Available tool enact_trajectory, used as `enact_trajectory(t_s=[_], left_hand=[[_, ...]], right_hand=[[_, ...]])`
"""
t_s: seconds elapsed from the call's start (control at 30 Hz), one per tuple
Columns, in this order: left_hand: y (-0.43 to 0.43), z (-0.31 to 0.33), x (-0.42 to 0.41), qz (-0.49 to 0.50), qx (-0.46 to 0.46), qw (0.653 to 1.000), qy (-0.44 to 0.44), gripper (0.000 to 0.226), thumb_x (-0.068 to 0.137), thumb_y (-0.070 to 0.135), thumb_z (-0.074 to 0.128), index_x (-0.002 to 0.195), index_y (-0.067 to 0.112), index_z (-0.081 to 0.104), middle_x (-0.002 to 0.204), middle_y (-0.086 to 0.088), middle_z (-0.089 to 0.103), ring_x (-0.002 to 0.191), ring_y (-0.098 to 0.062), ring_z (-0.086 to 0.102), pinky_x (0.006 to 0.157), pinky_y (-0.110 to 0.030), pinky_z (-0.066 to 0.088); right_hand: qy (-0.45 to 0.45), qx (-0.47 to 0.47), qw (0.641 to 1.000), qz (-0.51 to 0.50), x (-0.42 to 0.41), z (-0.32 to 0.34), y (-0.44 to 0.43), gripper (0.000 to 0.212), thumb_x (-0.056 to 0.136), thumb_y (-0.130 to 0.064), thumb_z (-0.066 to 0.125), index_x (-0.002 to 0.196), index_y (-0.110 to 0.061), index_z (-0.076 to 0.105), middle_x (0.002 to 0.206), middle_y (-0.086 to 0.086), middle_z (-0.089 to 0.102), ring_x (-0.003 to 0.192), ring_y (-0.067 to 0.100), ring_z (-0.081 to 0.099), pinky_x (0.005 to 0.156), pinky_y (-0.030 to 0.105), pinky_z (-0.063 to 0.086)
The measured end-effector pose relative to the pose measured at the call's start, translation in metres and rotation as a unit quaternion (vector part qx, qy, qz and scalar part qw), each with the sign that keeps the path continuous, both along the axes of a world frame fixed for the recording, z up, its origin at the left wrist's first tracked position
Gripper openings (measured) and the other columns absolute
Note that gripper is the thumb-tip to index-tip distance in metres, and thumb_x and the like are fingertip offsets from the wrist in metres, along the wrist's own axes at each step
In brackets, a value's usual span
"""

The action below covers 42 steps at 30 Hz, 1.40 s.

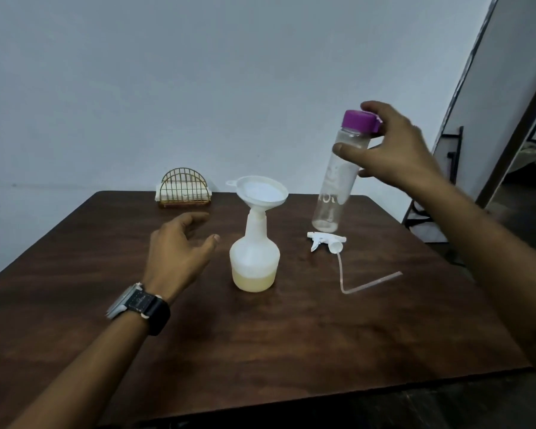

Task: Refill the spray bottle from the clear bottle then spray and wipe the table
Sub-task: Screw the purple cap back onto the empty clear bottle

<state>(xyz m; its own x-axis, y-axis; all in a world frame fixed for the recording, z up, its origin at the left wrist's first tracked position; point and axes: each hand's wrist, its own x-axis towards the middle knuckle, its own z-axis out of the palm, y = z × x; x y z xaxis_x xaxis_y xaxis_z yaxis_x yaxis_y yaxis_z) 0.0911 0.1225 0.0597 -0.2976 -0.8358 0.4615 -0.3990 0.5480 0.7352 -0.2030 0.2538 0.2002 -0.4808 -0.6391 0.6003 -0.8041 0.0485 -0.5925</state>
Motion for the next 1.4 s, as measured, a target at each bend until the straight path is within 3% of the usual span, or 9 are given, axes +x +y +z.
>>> enact_trajectory(t_s=[0.07, 0.2, 0.37, 0.67, 0.8, 1.0, 1.3, 1.4], left_hand=[[-0.014, -0.007, -0.005, -0.008, 0.014, 1.000, -0.009, 0.049, 0.082, 0.024, 0.080, 0.129, 0.020, 0.067, 0.129, 0.003, 0.068, 0.115, -0.009, 0.063, 0.095, -0.024, 0.048], [-0.037, -0.018, -0.012, -0.026, 0.027, 0.999, -0.032, 0.051, 0.080, 0.026, 0.082, 0.129, 0.025, 0.066, 0.127, 0.011, 0.067, 0.114, -0.006, 0.063, 0.095, -0.026, 0.050], [-0.064, -0.025, -0.025, -0.020, 0.031, 0.997, -0.064, 0.054, 0.078, 0.028, 0.084, 0.129, 0.030, 0.065, 0.128, 0.013, 0.067, 0.120, -0.009, 0.062, 0.102, -0.037, 0.052], [-0.102, -0.045, -0.040, -0.006, 0.035, 0.994, -0.099, 0.068, 0.080, 0.039, 0.081, 0.141, 0.037, 0.050, 0.140, 0.014, 0.059, 0.128, -0.008, 0.056, 0.103, -0.035, 0.049], [-0.107, -0.052, -0.044, -0.012, 0.046, 0.993, -0.112, 0.067, 0.081, 0.043, 0.078, 0.141, 0.041, 0.048, 0.141, 0.015, 0.058, 0.126, -0.011, 0.058, 0.100, -0.042, 0.053], [-0.107, -0.056, -0.048, 0.013, 0.041, 0.991, -0.130, 0.062, 0.081, 0.047, 0.076, 0.137, 0.045, 0.049, 0.134, 0.014, 0.062, 0.112, -0.009, 0.062, 0.089, -0.038, 0.056], [-0.101, -0.055, -0.049, 0.009, 0.052, 0.991, -0.126, 0.062, 0.082, 0.044, 0.077, 0.138, 0.043, 0.049, 0.139, 0.009, 0.060, 0.120, -0.016, 0.060, 0.089, -0.038, 0.055], [-0.100, -0.055, -0.048, 0.009, 0.046, 0.991, -0.125, 0.061, 0.082, 0.043, 0.077, 0.137, 0.041, 0.051, 0.137, 0.008, 0.061, 0.121, -0.017, 0.060, 0.086, -0.034, 0.053]], right_hand=[[0.026, 0.006, 1.000, -0.002, -0.015, -0.007, -0.034, 0.085, 0.077, -0.044, 0.085, 0.150, -0.029, 0.046, 0.123, -0.004, 0.058, 0.100, 0.025, 0.070, 0.091, 0.046, 0.061], [0.032, 0.021, 0.999, -0.009, -0.043, -0.022, -0.100, 0.082, 0.082, -0.037, 0.084, 0.152, -0.019, 0.043, 0.139, 0.006, 0.060, 0.111, 0.017, 0.059, 0.093, 0.027, 0.046], [0.012, 0.013, 0.999, -0.028, -0.081, -0.046, -0.173, 0.083, 0.082, -0.033, 0.083, 0.152, -0.019, 0.042, 0.140, 0.010, 0.059, 0.127, 0.029, 0.056, 0.104, 0.039, 0.049], [0.012, 0.033, 0.999, -0.030, -0.121, -0.084, -0.260, 0.078, 0.083, -0.026, 0.083, 0.147, -0.015, 0.039, 0.134, 0.018, 0.059, 0.119, 0.037, 0.056, 0.088, 0.032, 0.041], [0.021, 0.032, 0.999, -0.032, -0.131, -0.093, -0.279, 0.073, 0.081, -0.026, 0.084, 0.140, -0.012, 0.042, 0.129, 0.016, 0.060, 0.113, 0.036, 0.057, 0.084, 0.032, 0.042], [0.034, 0.045, 0.998, -0.029, -0.140, -0.096, -0.289, 0.073, 0.086, -0.028, 0.081, 0.144, -0.011, 0.040, 0.132, 0.018, 0.058, 0.116, 0.036, 0.056, 0.087, 0.032, 0.040], [0.014, 0.094, 0.995, -0.026, -0.140, -0.085, -0.285, 0.091, 0.089, -0.032, 0.077, 0.157, -0.007, 0.022, 0.144, 0.021, 0.050, 0.132, 0.036, 0.049, 0.099, 0.035, 0.041], [-0.003, 0.108, 0.994, -0.028, -0.140, -0.078, -0.284, 0.087, 0.089, -0.027, 0.075, 0.156, -0.009, 0.023, 0.140, 0.019, 0.051, 0.127, 0.034, 0.052, 0.092, 0.031, 0.041]])
